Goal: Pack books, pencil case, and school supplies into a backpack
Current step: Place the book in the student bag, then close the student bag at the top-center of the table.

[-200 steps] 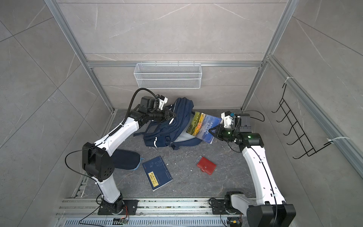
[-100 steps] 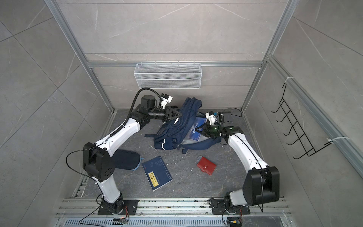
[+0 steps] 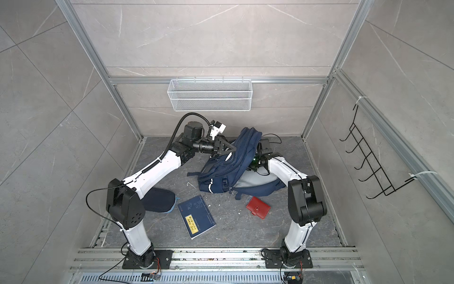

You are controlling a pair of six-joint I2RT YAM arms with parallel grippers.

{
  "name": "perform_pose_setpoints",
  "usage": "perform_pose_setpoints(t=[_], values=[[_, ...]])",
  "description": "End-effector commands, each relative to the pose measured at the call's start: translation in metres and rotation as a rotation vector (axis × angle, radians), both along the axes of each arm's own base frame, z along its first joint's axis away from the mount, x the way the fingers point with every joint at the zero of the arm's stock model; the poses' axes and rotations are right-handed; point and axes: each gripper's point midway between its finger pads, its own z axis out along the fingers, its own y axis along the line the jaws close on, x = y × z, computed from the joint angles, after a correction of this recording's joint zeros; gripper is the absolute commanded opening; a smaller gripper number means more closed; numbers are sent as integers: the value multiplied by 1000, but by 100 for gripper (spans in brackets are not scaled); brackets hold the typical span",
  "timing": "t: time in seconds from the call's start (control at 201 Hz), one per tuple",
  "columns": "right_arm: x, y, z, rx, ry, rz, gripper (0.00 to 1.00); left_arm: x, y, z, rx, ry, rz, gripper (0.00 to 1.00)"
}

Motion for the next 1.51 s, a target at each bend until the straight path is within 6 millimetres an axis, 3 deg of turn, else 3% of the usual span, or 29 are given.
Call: perform_pose_setpoints(t=[0.0, 0.095, 0.204, 0.299, 0.314, 0.702, 0.827, 0.976, 1.125, 1.22, 1.384, 1.444, 1.509], values=[[21, 9, -6, -40, -53, -14, 0, -24, 2, 94, -210, -306, -92, 0], [20, 5, -10, -67, -54, -26, 13, -18, 2, 86, -180, -306, -61, 0], [15, -8, 0, -121, -82, -52, 38, -7, 2, 71, -123, -296, -16, 0], [6, -17, 13, -137, -109, -67, 95, 4, 5, 58, -91, -286, 31, 0], [4, -19, 15, -142, -115, -68, 99, 7, 7, 56, -87, -284, 41, 0], [-67, -57, 70, -228, -214, -86, 100, 57, 33, -3, 19, -201, 206, 0], [-96, -85, 75, -293, -185, -144, 100, 67, 28, -28, 52, -168, 210, 0], [-126, -137, 76, -382, -95, -304, 100, 79, 15, -67, 111, -118, 229, 0], [-141, -170, 93, -473, -95, -399, 100, 81, -6, -98, 174, -93, 234, 0], [-137, -171, 107, -473, -143, -405, 100, 81, -18, -117, 213, -75, 240, 0], [-126, -154, 121, -416, -201, -330, 99, 79, -27, -150, 322, -36, 268, 0], [-123, -151, 124, -408, -213, -309, 99, 77, -23, -153, 360, -31, 285, 0], [-121, -145, 126, -395, -227, -274, 99, 73, -16, -148, 388, -41, 307, 11]])
